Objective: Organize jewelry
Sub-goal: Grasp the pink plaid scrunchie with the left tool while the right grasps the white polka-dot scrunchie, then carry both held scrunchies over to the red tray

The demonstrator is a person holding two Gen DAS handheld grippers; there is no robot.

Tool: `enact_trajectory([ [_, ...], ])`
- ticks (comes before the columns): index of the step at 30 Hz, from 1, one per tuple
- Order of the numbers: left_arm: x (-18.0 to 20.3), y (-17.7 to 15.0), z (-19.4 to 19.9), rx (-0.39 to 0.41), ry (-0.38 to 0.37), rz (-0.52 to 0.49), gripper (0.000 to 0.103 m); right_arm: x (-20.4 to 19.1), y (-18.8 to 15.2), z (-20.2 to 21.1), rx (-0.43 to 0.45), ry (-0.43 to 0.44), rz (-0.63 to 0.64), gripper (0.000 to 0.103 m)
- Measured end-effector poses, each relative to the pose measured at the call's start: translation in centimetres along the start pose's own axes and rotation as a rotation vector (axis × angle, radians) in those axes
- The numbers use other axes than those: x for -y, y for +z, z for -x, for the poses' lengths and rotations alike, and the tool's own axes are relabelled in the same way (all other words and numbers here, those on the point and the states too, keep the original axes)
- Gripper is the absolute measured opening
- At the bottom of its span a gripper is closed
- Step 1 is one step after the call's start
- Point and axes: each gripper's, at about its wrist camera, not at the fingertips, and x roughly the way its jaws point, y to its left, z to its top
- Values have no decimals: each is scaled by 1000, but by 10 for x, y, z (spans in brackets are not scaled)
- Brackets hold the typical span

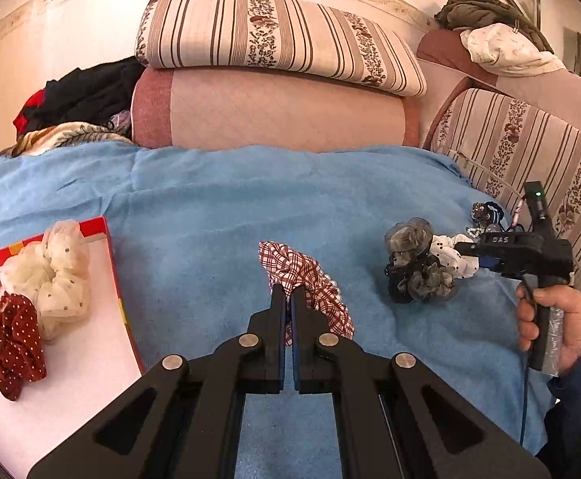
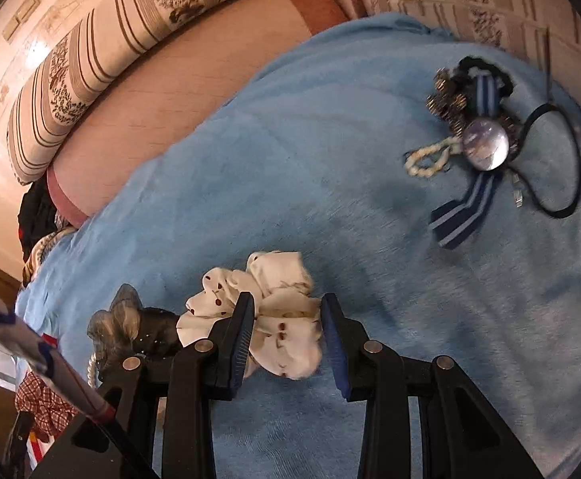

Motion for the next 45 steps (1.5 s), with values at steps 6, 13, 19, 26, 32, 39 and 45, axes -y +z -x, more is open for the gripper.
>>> enact_trajectory([
  [6,-2,0,4,21,2,10,2,-10,1,21,106,-10,33,10],
  [13,-3,3,7,57,18,18,2,-39,-7,86,350,108,135,10],
  [19,-4,4,9,72,31,21,2,-76,-27,114,431,181,255,10],
  [26,-3,5,11,77,31,19,2,-94,-41,108,401,212,317,10],
  [32,-5,5,15,79,35,23,2,-102,-49,104,366,235,333,10],
  [39,-6,5,28,99,47,22,2,-117,-62,108,359,249,384,10],
  [45,-12,3,43,114,63,25,2,-125,-68,115,355,256,400,10],
])
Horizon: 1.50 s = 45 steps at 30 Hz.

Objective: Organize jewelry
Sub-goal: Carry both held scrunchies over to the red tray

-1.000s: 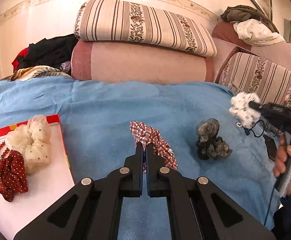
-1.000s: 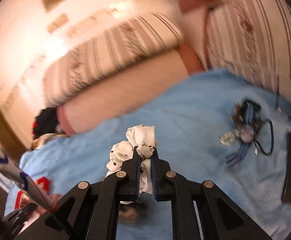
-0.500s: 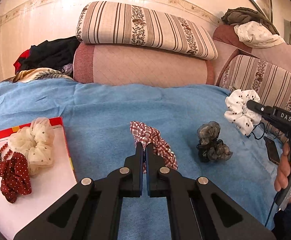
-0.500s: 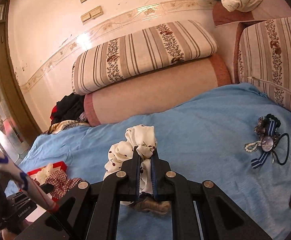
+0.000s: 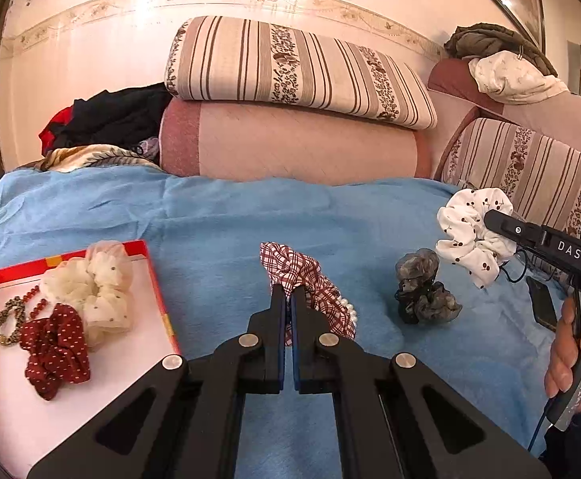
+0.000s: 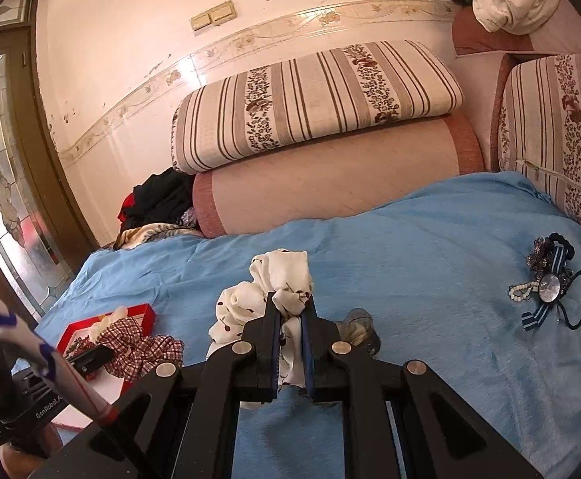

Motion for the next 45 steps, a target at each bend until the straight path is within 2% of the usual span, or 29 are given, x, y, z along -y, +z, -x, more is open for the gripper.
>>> enact_trajectory([
  [9,-27,0,26,33,35,39,2,-38,-11,0,-14,7,80,10],
  [22,-69,2,65,109,115,72,2,-113,-42,6,-43,73,76,10],
  [27,-85,4,80,136,129,101,2,-135,-45,5,-61,103,65,10],
  [45,-129,5,121,205,214,167,2,-228,-54,6,-114,187,195,10],
])
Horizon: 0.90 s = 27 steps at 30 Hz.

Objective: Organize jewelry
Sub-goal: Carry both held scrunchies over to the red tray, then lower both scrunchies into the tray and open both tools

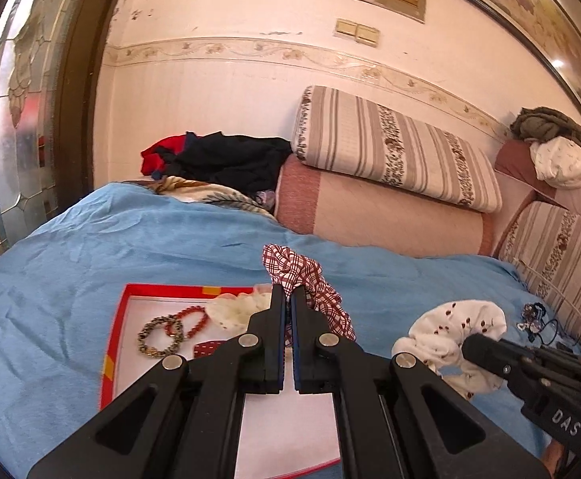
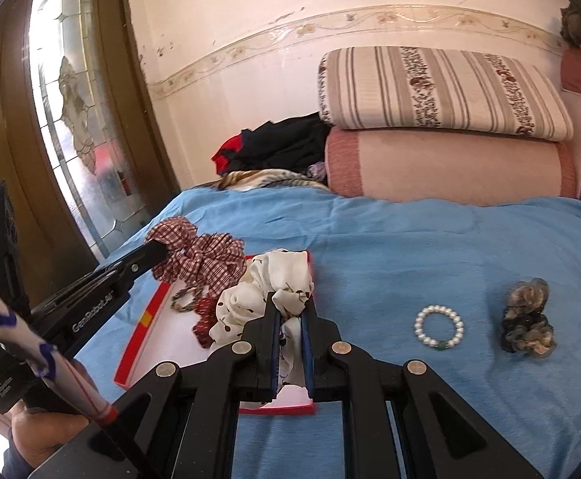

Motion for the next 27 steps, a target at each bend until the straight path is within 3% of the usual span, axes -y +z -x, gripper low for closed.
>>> enact_trajectory([
  [10,-25,7,11,6,61,25,2,-19,5,-4,-28,29,15,10],
  [20,-85,6,19,-14,130,100,2,-28,0,-19,-67,61,13,10],
  [27,-118,-12,-11,-146,147,165,2,-32,-14,-50,-126,85,-2,10],
])
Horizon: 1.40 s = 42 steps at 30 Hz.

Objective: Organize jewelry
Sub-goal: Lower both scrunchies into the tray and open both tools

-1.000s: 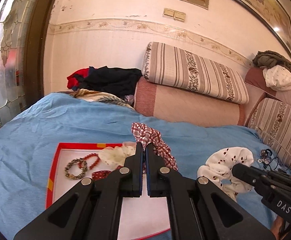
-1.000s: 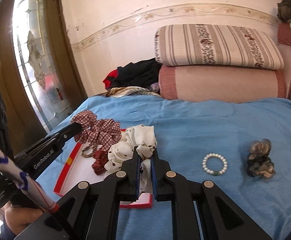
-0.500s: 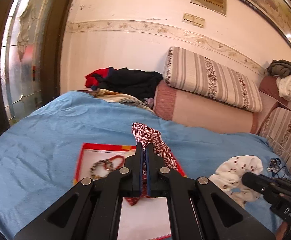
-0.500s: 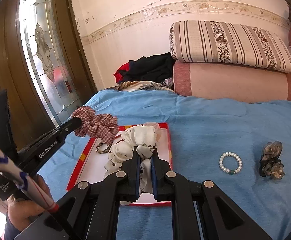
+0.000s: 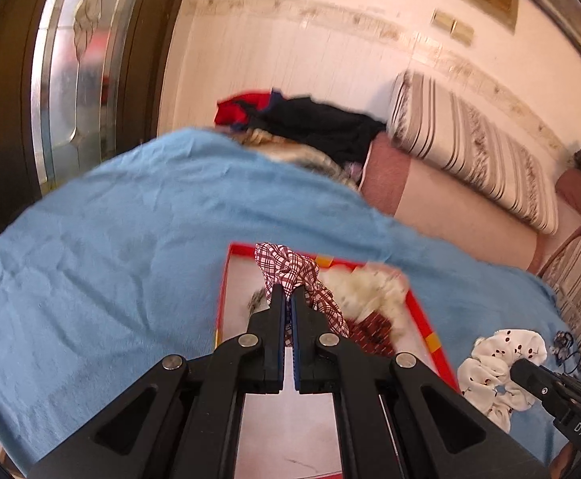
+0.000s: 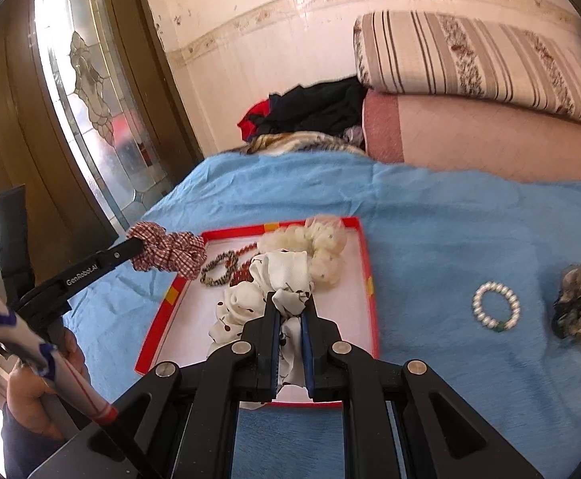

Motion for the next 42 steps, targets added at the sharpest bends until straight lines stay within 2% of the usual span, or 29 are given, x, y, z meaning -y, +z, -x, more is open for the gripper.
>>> enact_trajectory([
  [5,6,-12,-25,-91,11,-32,2,2,-6,-29,-45,-4,-8,10],
  [11,9,-19,-46,-152,18,-25,2,6,-11,-58,-91,-25,-14,11],
  [23,8,-23,-64,-205,54,-31,2,10,-14,-94,-151,-78,3,11],
  [32,8,-23,-70,-224,80,-37,3,22,-13,-99,-167,-111,-15,18],
  [34,9,-23,-69,-218,76,-36,8,24,-12,-98,-169,-112,-20,24],
  [36,9,-22,-66,-203,76,-36,22,26,-10,-96,-168,-105,-32,34],
  [38,10,-20,-63,-187,78,-35,33,26,-9,-91,-152,-105,-37,36],
  [42,11,-13,-50,-125,49,-24,34,26,-3,-79,-124,-101,-44,36],
])
